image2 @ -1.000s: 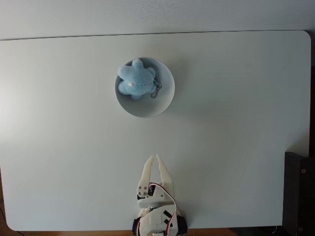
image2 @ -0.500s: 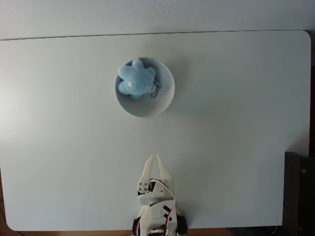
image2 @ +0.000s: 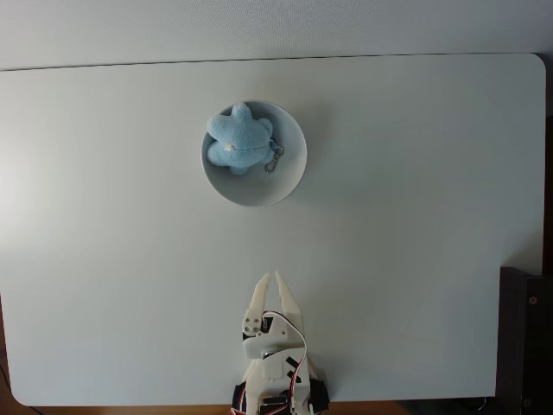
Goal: Grasp a skyblue doll and put it into the bowl.
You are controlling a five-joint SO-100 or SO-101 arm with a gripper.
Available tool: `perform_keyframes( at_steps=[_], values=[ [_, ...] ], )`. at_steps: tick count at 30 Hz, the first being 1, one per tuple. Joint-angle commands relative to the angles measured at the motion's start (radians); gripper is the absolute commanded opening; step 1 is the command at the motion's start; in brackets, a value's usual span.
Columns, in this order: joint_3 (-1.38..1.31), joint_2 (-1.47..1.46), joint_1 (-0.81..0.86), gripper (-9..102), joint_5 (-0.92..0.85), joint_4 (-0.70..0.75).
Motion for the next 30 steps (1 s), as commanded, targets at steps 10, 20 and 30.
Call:
perform_keyframes(
  at_steps=[10, 20, 30],
  values=[
    [-0.002, 0.302, -0.006, 1, -0.005, -0.012],
    [0.000, 0.298, -0.006, 1, 0.006, -0.012],
    [0.021, 0.298, 0.003, 1, -0.006, 0.002]
  ],
)
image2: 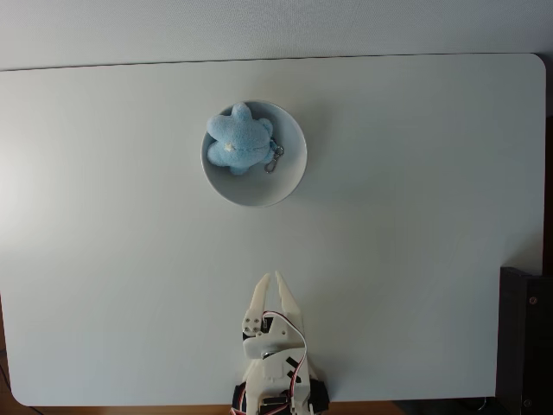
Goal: Grasp a skyblue doll and put it into the bowl.
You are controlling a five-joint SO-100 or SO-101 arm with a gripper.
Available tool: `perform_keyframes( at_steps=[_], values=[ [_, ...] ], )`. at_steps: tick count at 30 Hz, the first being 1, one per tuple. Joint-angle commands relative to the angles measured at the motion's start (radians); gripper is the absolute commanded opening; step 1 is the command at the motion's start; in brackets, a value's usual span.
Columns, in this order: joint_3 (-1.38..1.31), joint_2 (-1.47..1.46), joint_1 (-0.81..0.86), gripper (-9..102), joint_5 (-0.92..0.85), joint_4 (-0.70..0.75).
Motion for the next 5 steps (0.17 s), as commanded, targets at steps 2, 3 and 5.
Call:
perform_keyframes(
  at_steps=[2, 3, 5],
  values=[
    [0.060, 0.298, 0.003, 1, -0.006, 0.002],
    [0.089, 0.298, 0.005, 1, -0.006, 0.002],
    [0.138, 0.298, 0.005, 1, -0.006, 0.002]
  ],
)
